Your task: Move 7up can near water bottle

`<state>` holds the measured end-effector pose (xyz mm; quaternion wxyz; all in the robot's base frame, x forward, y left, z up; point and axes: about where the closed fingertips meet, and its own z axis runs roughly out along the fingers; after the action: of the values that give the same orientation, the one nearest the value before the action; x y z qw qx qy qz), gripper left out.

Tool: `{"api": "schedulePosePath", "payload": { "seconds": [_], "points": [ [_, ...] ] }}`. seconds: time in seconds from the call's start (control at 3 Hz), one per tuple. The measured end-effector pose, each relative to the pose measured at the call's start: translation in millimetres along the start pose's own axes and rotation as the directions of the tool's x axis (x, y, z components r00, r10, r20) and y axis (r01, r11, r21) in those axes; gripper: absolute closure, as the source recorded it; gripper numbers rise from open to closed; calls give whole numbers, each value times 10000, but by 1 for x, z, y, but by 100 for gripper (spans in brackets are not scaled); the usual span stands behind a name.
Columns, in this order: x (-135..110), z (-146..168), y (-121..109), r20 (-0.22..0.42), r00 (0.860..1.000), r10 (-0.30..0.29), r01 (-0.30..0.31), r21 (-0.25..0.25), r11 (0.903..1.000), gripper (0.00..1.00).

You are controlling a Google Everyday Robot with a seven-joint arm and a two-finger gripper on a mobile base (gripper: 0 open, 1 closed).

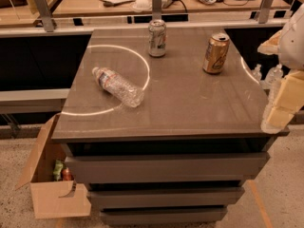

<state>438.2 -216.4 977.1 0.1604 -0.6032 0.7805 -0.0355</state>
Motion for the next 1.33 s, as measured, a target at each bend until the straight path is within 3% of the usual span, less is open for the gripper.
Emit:
{"api": "schedulePosePath", "payload": {
  "seconds": [0.33,0.67,1.0,1.33],
  "points": [
    [0,0,0,1,10000,0,0,2,10000,0],
    [-18,6,-15,813,9966,132,-156,288,9995,0],
    [-40,15,-32,1686,9855,205,-276,396,9988,0],
    [-67,33,-63,2816,9580,546,-640,240,9977,0]
  ]
}}
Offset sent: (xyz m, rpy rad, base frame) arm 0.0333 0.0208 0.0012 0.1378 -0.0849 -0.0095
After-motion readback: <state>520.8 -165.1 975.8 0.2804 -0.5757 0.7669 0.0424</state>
